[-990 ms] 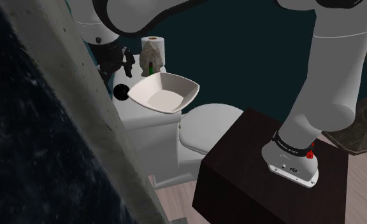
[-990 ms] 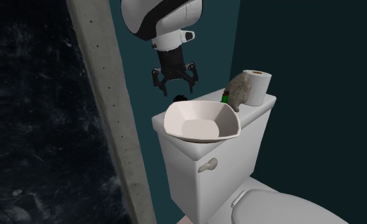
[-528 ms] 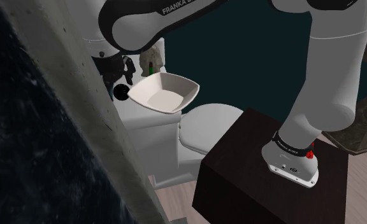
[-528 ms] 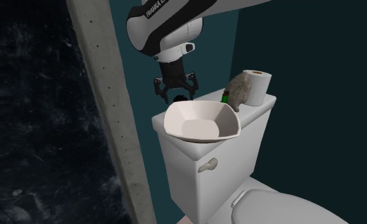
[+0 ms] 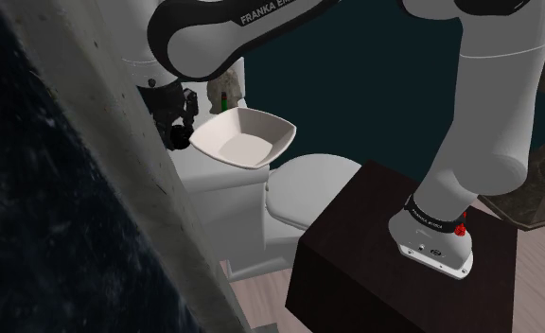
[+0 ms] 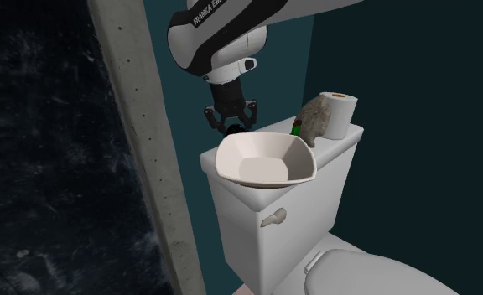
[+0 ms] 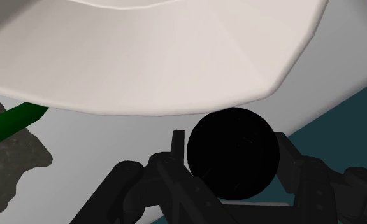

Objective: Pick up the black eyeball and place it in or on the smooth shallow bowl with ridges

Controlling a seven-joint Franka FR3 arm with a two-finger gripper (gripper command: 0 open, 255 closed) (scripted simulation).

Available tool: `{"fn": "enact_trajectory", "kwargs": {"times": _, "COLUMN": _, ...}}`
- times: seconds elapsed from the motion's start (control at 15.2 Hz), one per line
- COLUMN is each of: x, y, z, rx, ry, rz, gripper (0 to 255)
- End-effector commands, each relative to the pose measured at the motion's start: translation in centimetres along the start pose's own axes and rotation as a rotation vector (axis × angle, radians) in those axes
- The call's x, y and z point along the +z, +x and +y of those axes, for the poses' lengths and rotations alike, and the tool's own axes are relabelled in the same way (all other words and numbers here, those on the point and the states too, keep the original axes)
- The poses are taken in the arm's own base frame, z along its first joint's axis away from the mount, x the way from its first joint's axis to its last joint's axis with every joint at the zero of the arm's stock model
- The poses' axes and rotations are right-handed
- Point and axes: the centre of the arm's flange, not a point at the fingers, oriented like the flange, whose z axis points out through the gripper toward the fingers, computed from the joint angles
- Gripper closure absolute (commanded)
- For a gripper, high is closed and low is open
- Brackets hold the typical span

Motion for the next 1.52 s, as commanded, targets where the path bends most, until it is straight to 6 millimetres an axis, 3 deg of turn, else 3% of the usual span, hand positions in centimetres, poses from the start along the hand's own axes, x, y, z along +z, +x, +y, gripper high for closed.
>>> {"fn": "enact_trajectory", "kwargs": {"times": 0.0, "x": 0.0, "y": 0.0, "z": 0.0, "rx": 0.0, "ry": 0.0, "rz": 0.0, "gripper": 255}}
{"fn": "enact_trajectory", "kwargs": {"times": 0.53, "x": 0.0, "y": 0.0, "z": 0.0, "rx": 0.0, "ry": 0.0, "rz": 0.0, "gripper": 255}}
{"fn": "enact_trajectory", "kwargs": {"times": 1.45, "x": -7.2, "y": 1.0, "z": 1.2, "rx": 0.0, "ry": 0.0, "rz": 0.0, "gripper": 255}}
